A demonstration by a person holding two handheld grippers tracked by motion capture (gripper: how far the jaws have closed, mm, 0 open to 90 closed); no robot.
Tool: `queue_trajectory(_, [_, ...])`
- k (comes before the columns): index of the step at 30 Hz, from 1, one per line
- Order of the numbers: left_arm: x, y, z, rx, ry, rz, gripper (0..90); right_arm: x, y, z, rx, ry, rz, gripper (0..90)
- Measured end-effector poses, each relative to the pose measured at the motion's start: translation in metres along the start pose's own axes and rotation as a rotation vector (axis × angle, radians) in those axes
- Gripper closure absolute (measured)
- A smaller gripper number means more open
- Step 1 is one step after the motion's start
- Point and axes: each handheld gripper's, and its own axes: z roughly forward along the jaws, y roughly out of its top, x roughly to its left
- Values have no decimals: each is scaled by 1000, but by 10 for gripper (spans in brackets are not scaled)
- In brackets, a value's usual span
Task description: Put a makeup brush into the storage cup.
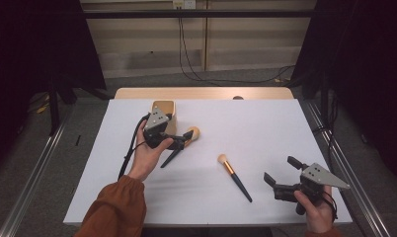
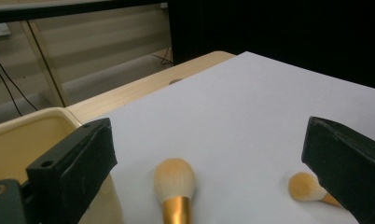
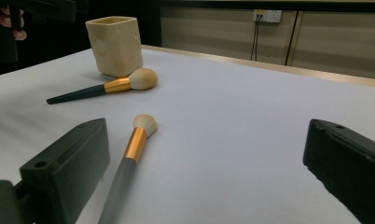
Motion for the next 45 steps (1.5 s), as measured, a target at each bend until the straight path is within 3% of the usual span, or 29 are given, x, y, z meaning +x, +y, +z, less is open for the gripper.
queue_trajectory(4, [2, -2, 3, 51, -14, 8, 23, 0, 0, 0, 1, -1, 3, 3])
queue_trajectory(7, [4, 0, 5, 77, -9, -22, 25, -1, 0, 0, 1, -1, 3, 3])
queue_trajectory(8, [3, 2, 5, 79, 3, -7, 24, 0, 0, 0, 4, -2, 2, 3])
queue_trajectory(10, [3, 5, 7, 99, -14, -6, 24, 0, 0, 1, 3, 1, 1, 3])
queue_trajectory(14, [5, 10, 10, 186, -38, -1, 25, 0, 0, 0, 4, 0, -3, 3])
queue_trajectory(17, [6, 13, 11, 232, -13, 26, 32, 0, 0, 0, 3, -1, 0, 3])
queue_trajectory(21, [9, 16, 13, 313, -65, 14, 38, 0, 0, 0, 4, 0, 0, 3])
queue_trajectory(24, [8, 15, 15, 367, -54, 41, 41, 0, 0, 0, 4, 1, -1, 3])
queue_trajectory(27, [8, 13, 19, 446, -68, 33, 50, 0, 0, 0, 3, 0, -1, 3])
queue_trajectory(32, [9, 12, 25, 493, -79, 19, 50, 0, 0, 0, 5, 0, -1, 3])
queue_trajectory(38, [10, 13, 32, 569, -85, 36, 50, 0, 0, 0, 6, 3, -6, 3])
queue_trajectory(41, [9, 12, 35, 602, -107, 13, 53, 0, 0, 0, 5, 2, -6, 3])
queue_trajectory(44, [8, 8, 40, 643, -109, 22, 60, 0, 0, 0, 4, 6, -5, 3])
queue_trajectory(45, [9, 7, 44, 685, -107, 21, 60, 0, -1, 0, 5, 8, -6, 3])
